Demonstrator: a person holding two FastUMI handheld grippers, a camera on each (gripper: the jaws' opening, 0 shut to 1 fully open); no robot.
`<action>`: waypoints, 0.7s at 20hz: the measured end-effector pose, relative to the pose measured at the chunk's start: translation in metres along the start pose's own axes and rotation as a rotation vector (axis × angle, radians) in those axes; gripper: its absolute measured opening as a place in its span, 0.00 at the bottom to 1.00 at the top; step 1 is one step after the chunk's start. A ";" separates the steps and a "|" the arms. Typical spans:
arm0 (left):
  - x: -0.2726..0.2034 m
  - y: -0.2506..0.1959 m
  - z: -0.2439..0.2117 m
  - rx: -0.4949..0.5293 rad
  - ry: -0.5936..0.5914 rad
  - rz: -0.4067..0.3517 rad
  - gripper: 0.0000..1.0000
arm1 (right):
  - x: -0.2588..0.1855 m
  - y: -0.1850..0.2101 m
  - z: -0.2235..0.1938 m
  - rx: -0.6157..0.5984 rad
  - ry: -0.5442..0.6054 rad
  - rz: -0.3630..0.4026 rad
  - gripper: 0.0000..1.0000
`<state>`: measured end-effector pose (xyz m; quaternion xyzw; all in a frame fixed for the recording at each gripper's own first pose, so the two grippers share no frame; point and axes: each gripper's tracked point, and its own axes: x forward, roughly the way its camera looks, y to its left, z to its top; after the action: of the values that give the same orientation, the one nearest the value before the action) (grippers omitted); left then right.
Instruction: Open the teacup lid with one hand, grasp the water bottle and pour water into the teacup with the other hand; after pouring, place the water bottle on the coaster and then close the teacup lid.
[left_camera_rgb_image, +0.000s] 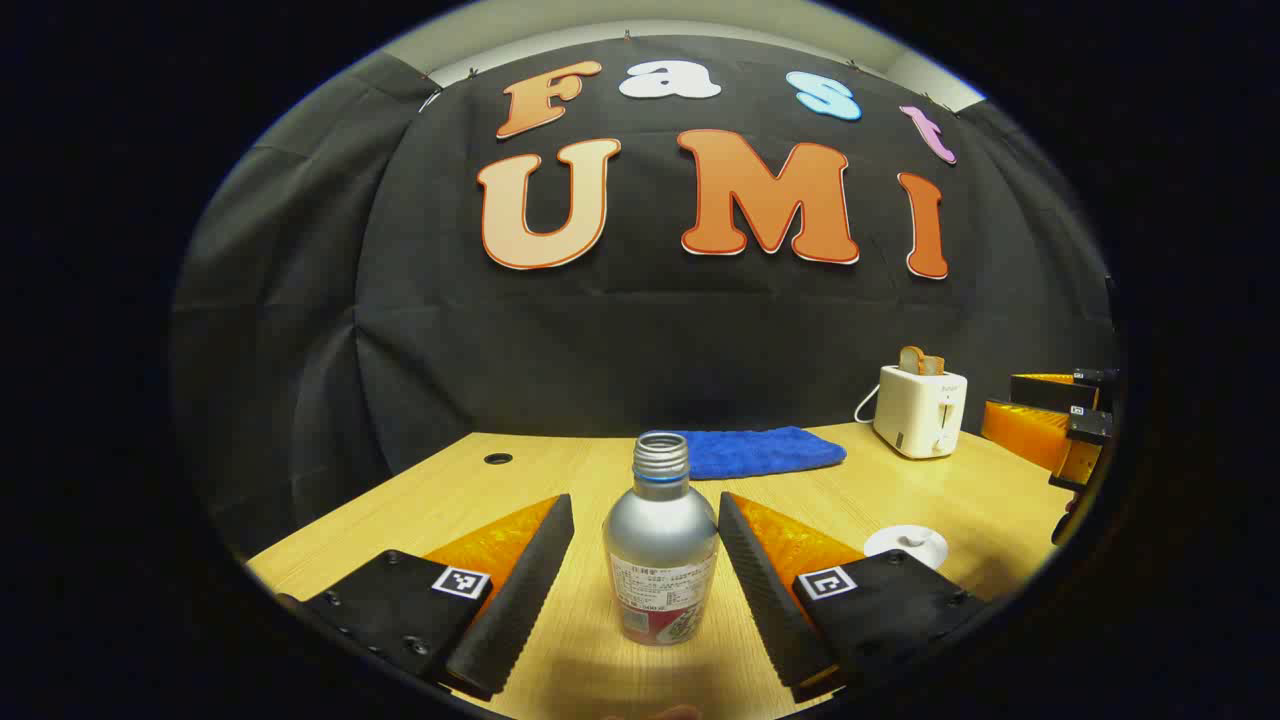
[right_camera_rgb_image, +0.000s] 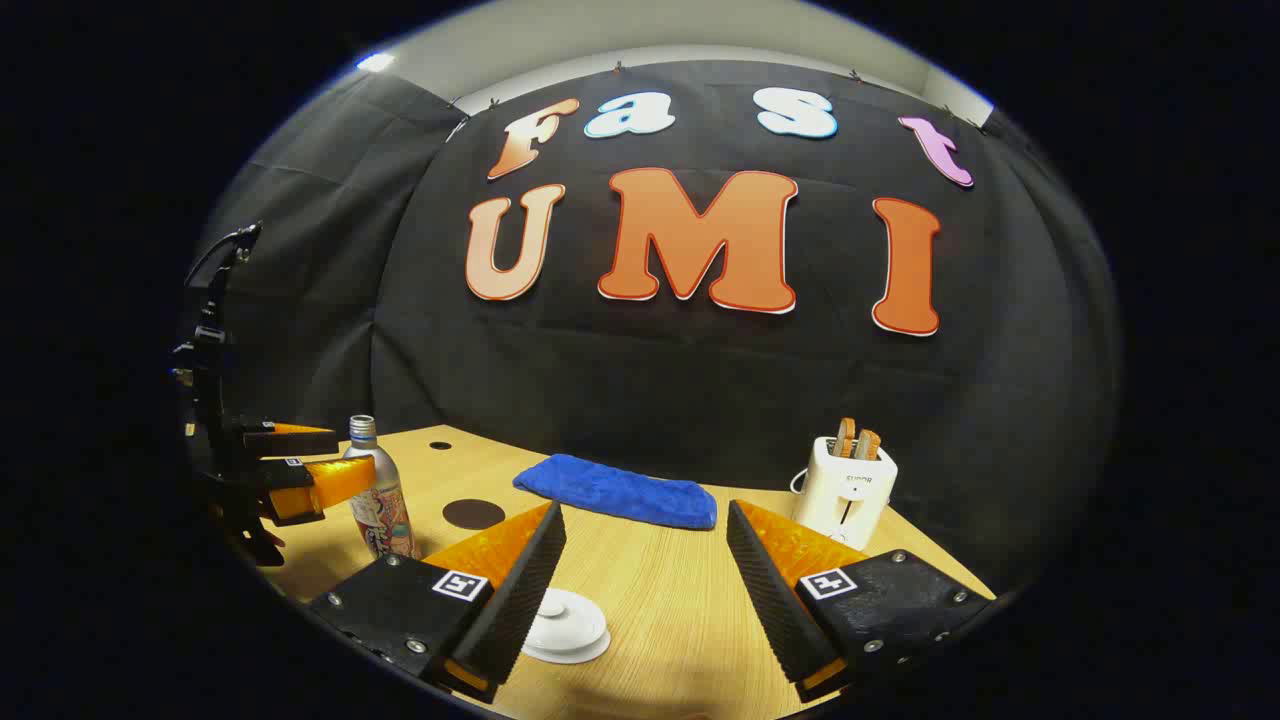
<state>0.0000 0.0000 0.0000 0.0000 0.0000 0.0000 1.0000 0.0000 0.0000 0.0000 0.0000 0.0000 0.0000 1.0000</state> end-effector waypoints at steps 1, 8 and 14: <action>0.000 -0.002 -0.002 -0.001 0.000 -0.004 0.96 | 0.001 0.001 -0.001 -0.003 0.002 0.001 0.97; 0.000 -0.006 0.005 0.002 -0.027 -0.008 0.96 | -0.002 -0.004 -0.001 0.003 -0.004 -0.005 0.97; 0.004 -0.008 0.015 -0.001 -0.062 -0.006 0.96 | -0.009 -0.010 0.006 0.007 -0.021 -0.007 0.97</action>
<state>0.0041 -0.0085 0.0145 -0.0003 -0.0312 -0.0030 0.9995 -0.0095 -0.0096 0.0059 0.0033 -0.0105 -0.0037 0.9999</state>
